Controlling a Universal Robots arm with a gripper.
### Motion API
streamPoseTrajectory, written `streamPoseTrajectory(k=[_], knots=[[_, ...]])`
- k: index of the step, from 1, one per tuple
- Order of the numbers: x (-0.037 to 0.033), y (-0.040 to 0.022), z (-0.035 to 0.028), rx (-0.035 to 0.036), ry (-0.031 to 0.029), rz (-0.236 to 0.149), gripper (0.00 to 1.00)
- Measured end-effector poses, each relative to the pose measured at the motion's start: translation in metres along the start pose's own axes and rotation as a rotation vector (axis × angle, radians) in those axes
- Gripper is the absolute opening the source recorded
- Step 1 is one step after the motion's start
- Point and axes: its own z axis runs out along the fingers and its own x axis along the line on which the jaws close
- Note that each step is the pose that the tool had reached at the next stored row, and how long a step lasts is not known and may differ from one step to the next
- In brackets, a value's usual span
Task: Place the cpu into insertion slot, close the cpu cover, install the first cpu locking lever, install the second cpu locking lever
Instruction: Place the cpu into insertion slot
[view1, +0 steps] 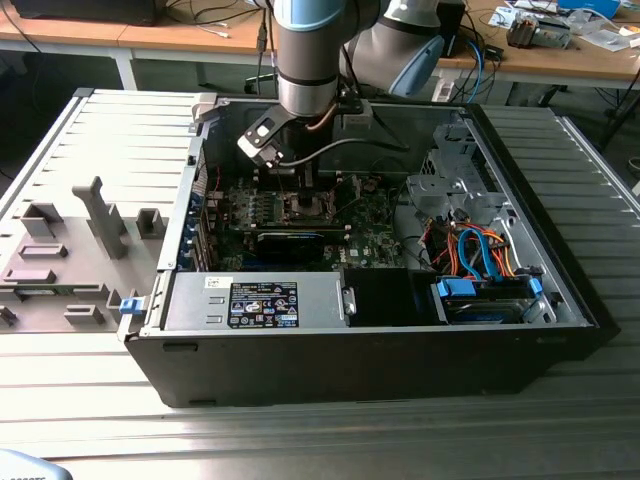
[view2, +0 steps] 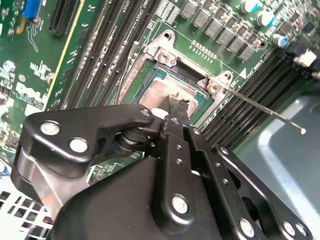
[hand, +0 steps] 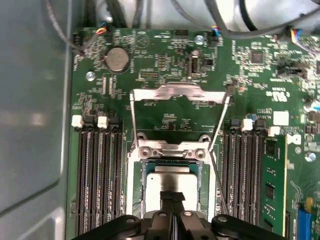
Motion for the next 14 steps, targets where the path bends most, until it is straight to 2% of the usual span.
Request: streamPoseTrajectory(k=[2,14], knots=[[-0.0002,-0.0001,0.0007,-0.0002,0.0012,-0.041,0.11],[-0.0013,-0.0003,0.007,0.0005,0.0007,-0.041,0.11]])
